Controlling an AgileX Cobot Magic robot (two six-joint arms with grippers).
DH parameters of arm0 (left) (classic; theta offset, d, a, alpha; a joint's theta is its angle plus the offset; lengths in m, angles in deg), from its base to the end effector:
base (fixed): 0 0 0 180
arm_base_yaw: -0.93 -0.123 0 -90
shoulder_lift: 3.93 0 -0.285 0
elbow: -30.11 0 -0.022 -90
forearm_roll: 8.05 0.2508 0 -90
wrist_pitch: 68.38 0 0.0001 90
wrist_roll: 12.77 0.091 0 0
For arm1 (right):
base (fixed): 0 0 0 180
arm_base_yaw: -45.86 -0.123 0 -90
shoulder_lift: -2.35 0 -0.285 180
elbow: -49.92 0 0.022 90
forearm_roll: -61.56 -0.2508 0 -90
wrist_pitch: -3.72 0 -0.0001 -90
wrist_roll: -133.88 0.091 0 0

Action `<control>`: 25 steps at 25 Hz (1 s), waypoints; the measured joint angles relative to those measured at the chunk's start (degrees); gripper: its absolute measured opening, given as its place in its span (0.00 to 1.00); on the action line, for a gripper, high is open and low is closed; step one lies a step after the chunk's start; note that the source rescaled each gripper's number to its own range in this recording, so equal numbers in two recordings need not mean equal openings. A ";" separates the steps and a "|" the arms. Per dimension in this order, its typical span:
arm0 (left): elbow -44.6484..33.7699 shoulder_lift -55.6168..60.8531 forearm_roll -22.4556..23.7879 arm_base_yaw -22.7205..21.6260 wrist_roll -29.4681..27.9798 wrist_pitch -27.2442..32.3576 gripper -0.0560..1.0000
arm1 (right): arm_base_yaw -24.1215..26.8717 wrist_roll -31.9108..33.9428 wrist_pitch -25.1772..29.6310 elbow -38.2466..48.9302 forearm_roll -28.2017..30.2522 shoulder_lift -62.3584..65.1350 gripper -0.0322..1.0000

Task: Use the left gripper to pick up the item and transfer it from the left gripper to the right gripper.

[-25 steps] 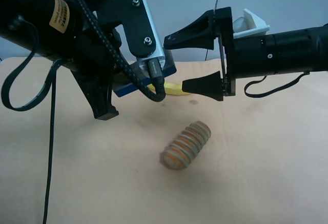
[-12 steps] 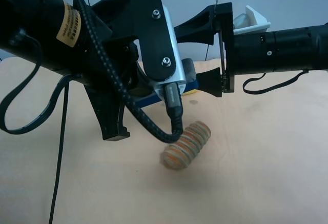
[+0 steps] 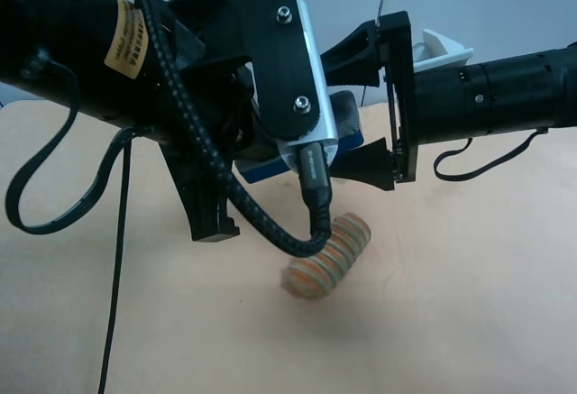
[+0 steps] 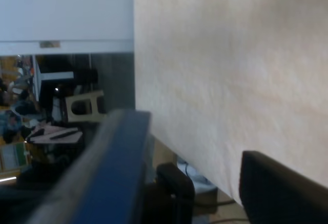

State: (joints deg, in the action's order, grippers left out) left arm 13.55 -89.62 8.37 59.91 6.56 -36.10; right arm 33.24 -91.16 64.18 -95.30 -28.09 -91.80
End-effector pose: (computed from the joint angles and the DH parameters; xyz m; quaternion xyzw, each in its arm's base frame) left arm 0.1631 -0.2445 0.3135 0.6399 0.6562 -0.0197 0.3995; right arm 0.2404 0.1350 0.2383 0.0066 0.8105 0.5758 0.1069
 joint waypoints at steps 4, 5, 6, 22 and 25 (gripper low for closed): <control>0.00 0.00 0.61 0.00 0.00 -0.27 0.06 | 0.00 1.25 0.00 0.00 1.29 0.00 0.73; 0.00 0.00 0.74 0.00 0.00 -0.32 0.06 | 0.00 1.29 0.02 0.00 1.29 0.00 0.61; 0.00 0.00 0.81 0.00 0.00 -0.32 0.06 | 0.00 1.29 0.02 0.00 1.29 0.00 0.45; 0.00 0.01 1.18 0.05 -0.23 -0.32 0.98 | 0.00 1.24 -0.22 -0.17 1.32 -0.04 0.04; 0.00 0.56 1.66 0.05 -0.32 2.02 0.99 | 0.00 1.24 -0.22 -0.17 1.32 -0.04 0.04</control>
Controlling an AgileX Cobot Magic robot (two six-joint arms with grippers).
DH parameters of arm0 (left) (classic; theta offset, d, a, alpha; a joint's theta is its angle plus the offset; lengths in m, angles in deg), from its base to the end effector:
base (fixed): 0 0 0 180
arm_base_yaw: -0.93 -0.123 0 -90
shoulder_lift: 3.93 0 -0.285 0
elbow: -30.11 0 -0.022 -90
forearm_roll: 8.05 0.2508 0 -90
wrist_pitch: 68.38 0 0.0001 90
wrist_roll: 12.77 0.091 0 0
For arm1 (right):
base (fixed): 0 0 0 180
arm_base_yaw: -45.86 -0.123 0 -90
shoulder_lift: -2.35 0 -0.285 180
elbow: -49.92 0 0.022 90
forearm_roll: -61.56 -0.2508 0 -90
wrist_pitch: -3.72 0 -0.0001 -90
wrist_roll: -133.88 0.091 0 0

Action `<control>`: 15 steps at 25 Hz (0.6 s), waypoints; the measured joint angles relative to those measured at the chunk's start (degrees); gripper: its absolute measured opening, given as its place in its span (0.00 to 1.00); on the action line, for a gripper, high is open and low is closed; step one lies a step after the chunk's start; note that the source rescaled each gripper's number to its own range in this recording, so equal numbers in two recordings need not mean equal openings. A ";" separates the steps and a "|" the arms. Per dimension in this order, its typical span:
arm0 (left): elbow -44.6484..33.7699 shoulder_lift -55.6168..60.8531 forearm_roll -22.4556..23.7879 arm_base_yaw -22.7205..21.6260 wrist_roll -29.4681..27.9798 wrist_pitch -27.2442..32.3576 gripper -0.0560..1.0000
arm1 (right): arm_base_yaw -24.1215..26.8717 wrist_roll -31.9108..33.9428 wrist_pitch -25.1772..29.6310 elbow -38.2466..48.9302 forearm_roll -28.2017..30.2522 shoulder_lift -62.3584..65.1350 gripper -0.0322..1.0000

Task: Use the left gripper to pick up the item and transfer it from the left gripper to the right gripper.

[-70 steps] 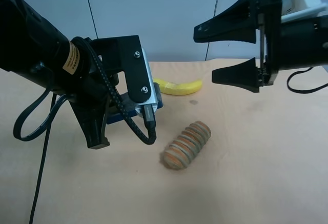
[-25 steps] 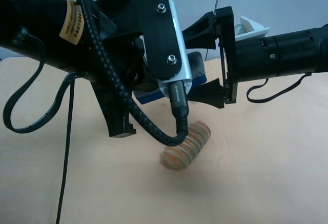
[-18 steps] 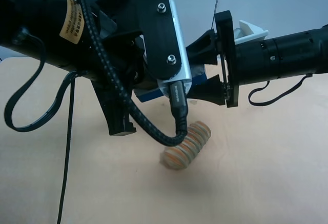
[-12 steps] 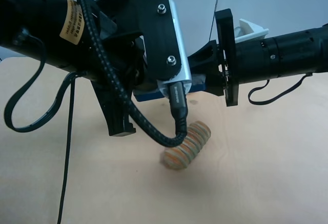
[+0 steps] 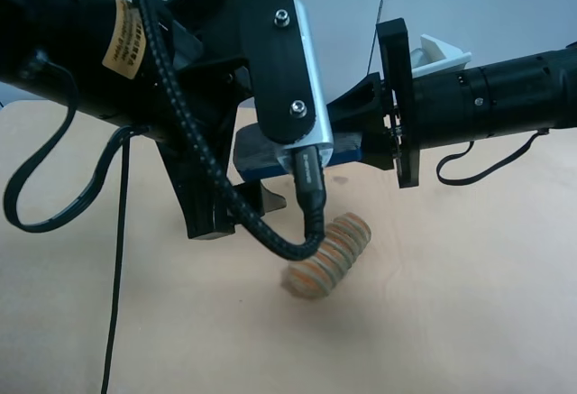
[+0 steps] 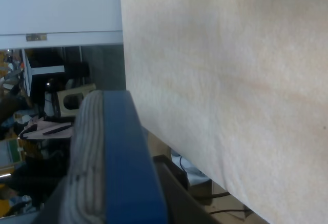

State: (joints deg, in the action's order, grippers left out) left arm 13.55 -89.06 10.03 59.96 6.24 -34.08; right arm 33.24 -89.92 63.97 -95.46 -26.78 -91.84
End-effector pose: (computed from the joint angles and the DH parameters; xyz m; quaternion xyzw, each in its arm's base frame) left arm 0.1627 -0.2400 0.3147 0.6442 0.6565 -0.0038 0.3924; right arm 0.2401 0.1347 0.2372 0.0078 0.8156 0.5698 0.1002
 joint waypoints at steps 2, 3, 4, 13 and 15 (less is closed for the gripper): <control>0.00 1.30 0.07 0.00 -0.60 2.94 0.99 | 0.00 0.00 0.00 0.00 0.00 0.00 0.04; 0.00 2.34 0.20 0.01 -1.09 4.90 0.99 | 0.00 0.00 0.00 0.00 0.00 0.00 0.04; 0.00 3.49 0.36 0.01 -2.09 6.77 0.99 | 0.00 0.00 0.00 0.00 0.00 0.00 0.04; 0.00 15.79 1.00 0.01 -19.90 28.65 1.00 | 0.00 0.00 0.00 0.00 0.08 0.00 0.04; -0.08 19.38 0.54 0.01 -23.72 31.04 1.00 | 0.00 0.00 0.00 0.00 0.14 0.00 0.04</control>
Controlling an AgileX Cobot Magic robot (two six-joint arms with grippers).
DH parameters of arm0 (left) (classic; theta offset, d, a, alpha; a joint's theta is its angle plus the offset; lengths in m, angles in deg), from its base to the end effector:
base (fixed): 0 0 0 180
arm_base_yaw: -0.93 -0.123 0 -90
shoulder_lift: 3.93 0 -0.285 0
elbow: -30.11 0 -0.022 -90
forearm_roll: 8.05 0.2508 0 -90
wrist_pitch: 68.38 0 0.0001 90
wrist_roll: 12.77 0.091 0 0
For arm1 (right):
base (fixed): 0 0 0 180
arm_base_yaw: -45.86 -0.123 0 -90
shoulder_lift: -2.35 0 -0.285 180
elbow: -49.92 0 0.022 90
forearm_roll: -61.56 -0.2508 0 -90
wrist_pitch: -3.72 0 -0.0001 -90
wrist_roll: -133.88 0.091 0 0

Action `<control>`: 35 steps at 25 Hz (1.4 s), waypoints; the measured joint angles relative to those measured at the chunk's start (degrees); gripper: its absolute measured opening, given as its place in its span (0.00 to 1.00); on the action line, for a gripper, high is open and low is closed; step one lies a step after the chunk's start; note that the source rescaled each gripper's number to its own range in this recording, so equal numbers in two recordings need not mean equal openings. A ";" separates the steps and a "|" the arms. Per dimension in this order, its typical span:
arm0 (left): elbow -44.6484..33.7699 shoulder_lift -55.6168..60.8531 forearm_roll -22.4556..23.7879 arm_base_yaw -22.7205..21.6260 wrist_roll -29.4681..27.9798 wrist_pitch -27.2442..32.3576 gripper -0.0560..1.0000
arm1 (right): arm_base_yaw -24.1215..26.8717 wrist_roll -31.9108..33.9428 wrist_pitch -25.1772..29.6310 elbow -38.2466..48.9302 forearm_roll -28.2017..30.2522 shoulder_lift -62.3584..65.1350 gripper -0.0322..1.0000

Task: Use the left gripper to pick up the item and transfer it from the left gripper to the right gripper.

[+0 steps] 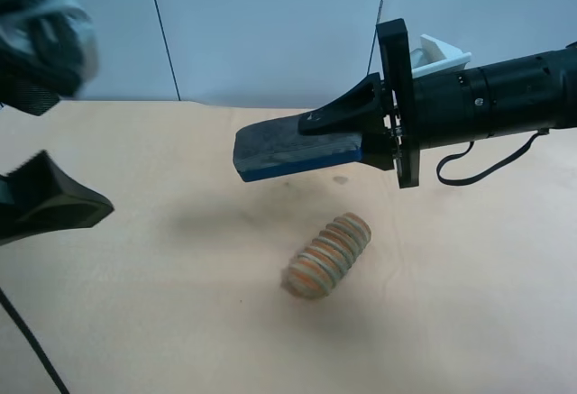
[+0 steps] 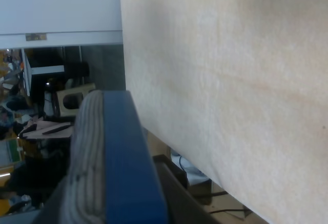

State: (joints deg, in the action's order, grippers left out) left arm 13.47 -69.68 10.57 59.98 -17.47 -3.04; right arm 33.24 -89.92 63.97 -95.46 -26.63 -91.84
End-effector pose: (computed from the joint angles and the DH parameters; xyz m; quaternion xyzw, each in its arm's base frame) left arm 0.1135 -0.1378 0.3652 0.4543 0.8324 -0.0090 0.3174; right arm 0.2400 0.1347 0.2370 0.0069 0.8162 0.5691 0.0999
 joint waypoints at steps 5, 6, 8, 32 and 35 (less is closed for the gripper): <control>-5.06 11.00 -0.88 0.00 -4.80 3.24 1.00 | 0.00 0.00 -0.05 0.00 1.34 0.00 0.04; -7.27 13.95 -1.02 0.00 -5.36 3.57 1.00 | 0.00 0.00 -0.05 0.00 1.76 0.00 0.04; -11.97 19.74 -1.70 0.00 -6.11 4.14 1.00 | 0.00 0.00 -0.05 0.00 2.39 0.00 0.04; -29.23 58.07 -10.93 0.05 -1.87 1.13 1.00 | 0.00 2.50 -2.74 0.00 2.77 0.00 0.04; -29.41 58.07 -13.26 0.05 -0.50 -0.13 1.00 | 0.00 3.32 -2.83 0.00 2.77 0.00 0.04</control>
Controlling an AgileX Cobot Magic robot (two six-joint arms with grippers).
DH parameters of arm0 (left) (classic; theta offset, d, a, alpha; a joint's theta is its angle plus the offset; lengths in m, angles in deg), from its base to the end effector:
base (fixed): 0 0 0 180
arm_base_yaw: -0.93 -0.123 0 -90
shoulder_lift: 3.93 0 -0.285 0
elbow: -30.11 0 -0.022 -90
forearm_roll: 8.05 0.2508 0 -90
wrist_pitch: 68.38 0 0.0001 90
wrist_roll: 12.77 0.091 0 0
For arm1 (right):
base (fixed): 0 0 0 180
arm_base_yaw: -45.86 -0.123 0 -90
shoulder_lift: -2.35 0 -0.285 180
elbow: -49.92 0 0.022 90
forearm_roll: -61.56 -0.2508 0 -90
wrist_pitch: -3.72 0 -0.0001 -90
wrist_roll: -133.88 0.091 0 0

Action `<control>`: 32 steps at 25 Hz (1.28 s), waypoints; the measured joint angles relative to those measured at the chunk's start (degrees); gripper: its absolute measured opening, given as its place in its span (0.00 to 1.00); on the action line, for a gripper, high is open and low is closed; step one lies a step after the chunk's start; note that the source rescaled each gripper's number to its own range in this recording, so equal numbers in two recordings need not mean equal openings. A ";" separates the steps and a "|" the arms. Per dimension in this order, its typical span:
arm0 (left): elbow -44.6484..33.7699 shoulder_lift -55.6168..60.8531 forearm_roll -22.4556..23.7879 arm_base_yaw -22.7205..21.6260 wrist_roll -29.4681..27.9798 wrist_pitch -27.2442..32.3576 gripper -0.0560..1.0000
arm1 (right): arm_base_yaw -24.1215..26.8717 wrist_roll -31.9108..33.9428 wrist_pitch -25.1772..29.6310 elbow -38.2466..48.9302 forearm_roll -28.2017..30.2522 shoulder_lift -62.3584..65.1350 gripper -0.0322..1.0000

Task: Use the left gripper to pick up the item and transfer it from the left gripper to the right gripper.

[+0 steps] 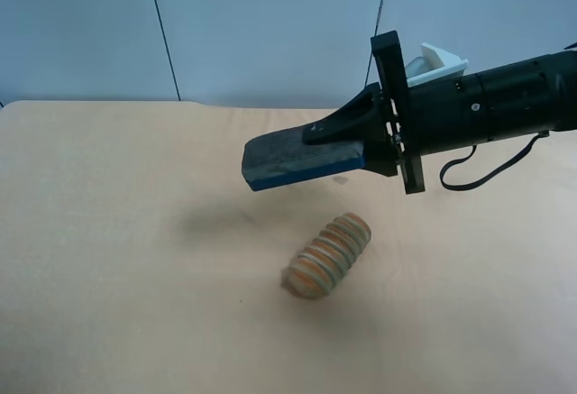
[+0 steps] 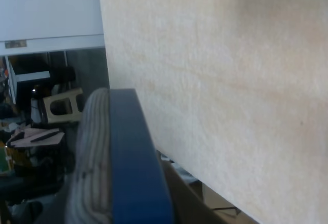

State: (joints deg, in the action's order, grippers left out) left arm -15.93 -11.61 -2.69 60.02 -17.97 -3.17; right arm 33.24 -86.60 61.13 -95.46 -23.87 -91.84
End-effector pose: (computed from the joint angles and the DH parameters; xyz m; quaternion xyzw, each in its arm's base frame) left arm -0.0005 0.0159 0.2834 0.3857 0.7691 -0.2306 0.4545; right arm 0.2412 0.1324 0.2318 0.0262 0.8332 0.5443 0.0939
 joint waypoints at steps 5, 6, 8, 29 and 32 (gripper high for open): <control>-1.99 0.11 -3.13 0.00 1.27 -3.77 1.00 | 0.00 0.26 -0.07 0.00 0.00 0.00 0.04; -1.99 0.11 -3.26 0.00 1.33 -4.20 1.00 | 0.00 0.26 -0.07 0.00 0.00 0.00 0.04; -1.99 0.11 -3.25 0.00 1.33 -4.56 1.00 | 0.00 0.33 -0.07 0.00 0.00 0.00 0.04; -1.99 0.11 -2.55 -12.93 1.33 -4.63 1.00 | 0.00 -1.63 -1.25 0.00 0.00 -0.02 0.04; -1.99 0.11 -2.55 -21.75 1.33 -4.68 1.00 | 0.00 -1.86 -3.31 -1.29 2.25 -0.02 0.04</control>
State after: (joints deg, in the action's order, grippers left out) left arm -17.93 -11.50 -5.24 38.28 -16.65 -7.85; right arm 33.24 -88.46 57.82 -96.75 -21.61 -91.85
